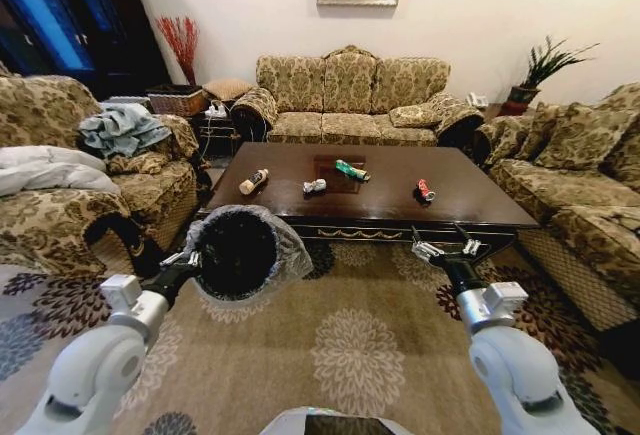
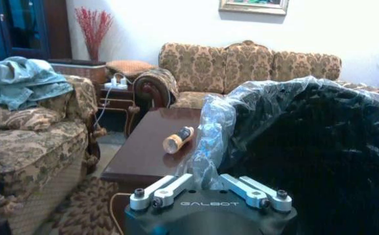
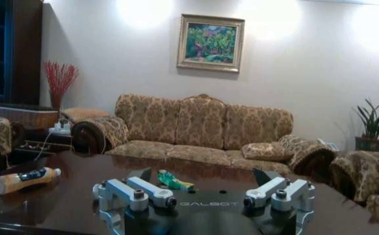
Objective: Move to the front of the table and place the trash on the table into the trash bin.
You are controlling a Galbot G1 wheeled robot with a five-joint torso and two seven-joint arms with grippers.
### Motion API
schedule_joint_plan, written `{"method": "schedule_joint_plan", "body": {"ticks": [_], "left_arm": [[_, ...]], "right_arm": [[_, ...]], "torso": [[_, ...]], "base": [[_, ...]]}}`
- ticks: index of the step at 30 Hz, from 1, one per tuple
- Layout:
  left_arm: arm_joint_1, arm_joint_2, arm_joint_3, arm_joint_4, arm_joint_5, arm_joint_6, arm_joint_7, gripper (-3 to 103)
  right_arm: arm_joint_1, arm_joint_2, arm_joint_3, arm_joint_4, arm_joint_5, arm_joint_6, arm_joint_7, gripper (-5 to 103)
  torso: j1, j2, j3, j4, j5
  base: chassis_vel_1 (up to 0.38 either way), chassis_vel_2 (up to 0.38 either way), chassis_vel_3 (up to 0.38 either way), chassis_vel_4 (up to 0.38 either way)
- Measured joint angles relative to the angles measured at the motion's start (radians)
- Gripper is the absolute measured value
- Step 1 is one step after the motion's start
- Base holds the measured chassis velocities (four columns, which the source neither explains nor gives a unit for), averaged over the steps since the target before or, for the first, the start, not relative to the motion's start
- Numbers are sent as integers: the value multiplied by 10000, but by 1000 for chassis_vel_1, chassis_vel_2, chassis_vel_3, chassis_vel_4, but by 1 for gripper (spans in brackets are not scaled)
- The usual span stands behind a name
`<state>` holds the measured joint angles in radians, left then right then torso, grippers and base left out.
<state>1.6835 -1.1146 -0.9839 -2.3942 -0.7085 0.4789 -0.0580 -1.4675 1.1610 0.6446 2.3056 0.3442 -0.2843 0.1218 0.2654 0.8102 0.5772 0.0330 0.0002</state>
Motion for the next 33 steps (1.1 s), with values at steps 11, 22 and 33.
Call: {"method": "schedule_joint_plan", "body": {"ticks": [11, 22, 33], "left_arm": [[124, -452, 104, -29, 330, -124, 121, 2], [123, -631, 88, -14, 325, -715, 566, 2], [66, -655, 184, -33, 469, -706, 1047, 2]], "right_arm": [[273, -35, -158, -307, 59, 52, -93, 100], [308, -102, -134, -271, 31, -28, -234, 100], [312, -120, -165, -113, -273, -309, -498, 100]], "torso": [[224, 527, 302, -2, -3], [437, 1009, 573, -1, -2], [519, 1181, 660, -1, -1]], "base": [[0, 0, 0, 0], [0, 0, 0, 0], [0, 0, 0, 0]]}}
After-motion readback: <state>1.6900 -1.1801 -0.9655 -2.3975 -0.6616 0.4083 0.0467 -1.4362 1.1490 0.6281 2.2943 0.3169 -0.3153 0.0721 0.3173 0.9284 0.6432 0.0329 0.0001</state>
